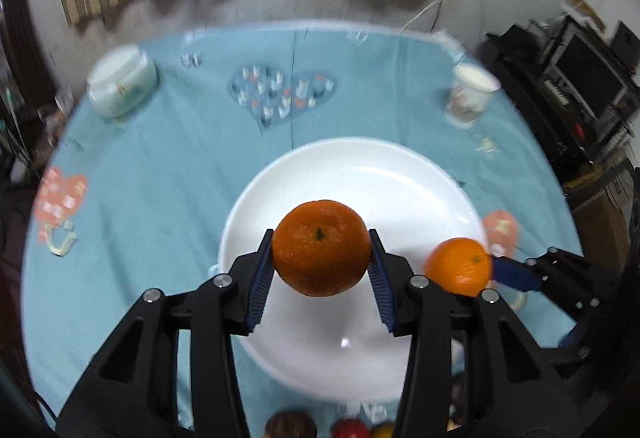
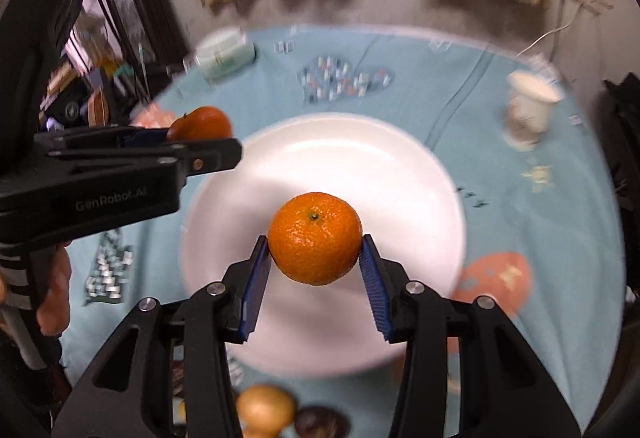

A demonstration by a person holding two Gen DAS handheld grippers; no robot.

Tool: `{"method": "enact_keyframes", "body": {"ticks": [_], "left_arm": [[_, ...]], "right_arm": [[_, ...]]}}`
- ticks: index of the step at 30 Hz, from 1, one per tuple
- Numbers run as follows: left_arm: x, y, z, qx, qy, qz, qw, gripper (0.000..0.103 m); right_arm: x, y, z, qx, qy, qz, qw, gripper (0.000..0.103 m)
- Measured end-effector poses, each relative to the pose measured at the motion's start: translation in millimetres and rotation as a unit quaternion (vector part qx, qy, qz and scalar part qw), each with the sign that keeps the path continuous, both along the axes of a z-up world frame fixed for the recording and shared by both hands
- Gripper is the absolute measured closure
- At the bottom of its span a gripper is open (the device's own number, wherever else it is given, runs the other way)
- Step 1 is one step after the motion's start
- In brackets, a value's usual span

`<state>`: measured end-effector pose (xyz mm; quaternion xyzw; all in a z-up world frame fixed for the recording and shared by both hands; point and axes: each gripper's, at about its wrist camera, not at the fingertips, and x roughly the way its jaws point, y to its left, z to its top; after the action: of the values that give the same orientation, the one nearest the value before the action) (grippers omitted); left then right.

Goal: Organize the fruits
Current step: 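Carry both mandarins to the white plate and release them with both tools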

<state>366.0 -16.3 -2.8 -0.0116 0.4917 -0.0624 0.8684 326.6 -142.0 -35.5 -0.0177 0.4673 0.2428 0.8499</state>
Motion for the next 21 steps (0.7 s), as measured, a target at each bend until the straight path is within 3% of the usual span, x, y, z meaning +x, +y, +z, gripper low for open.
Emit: {"method": "enact_keyframes", "body": {"ticks": [8,12,13,14,15,17,21], "left_arm": [[51,-3,-58,-0.01,0.046,0.0,0.9989,0.058],[56,-1,-65,-0.013,0.043,-0.001,0.999,0.056],[58,-1,-65,-0.013,0.042,0.0,0.999,0.044],[58,-1,-65,-0.014,0.039,0.003,0.9991,0.034],[56,-1,-62,-0.011,0.029,0.01,0.9995,0.02],[52,0,-55,-0.001,0.011,0.016,0.9998,0.019],[31,8,-36,-0.018,0.009,0.008,0.9998,0.02]], "right_arm": [[54,14,-47,-0.041,0.031,0.007,0.999,0.057],[58,15,-46,-0.043,0.008,0.005,0.999,0.054],[58,15,-44,-0.048,-0.003,0.002,0.999,0.049],[55,15,-41,-0.056,-0.023,-0.005,0.998,0.033],[57,17,-39,-0.062,-0.037,-0.011,0.997,0.031],[53,16,-35,-0.073,-0.055,-0.016,0.996,0.031],[40,4,-23,-0.06,-0.032,-0.022,0.997,0.031]]}}
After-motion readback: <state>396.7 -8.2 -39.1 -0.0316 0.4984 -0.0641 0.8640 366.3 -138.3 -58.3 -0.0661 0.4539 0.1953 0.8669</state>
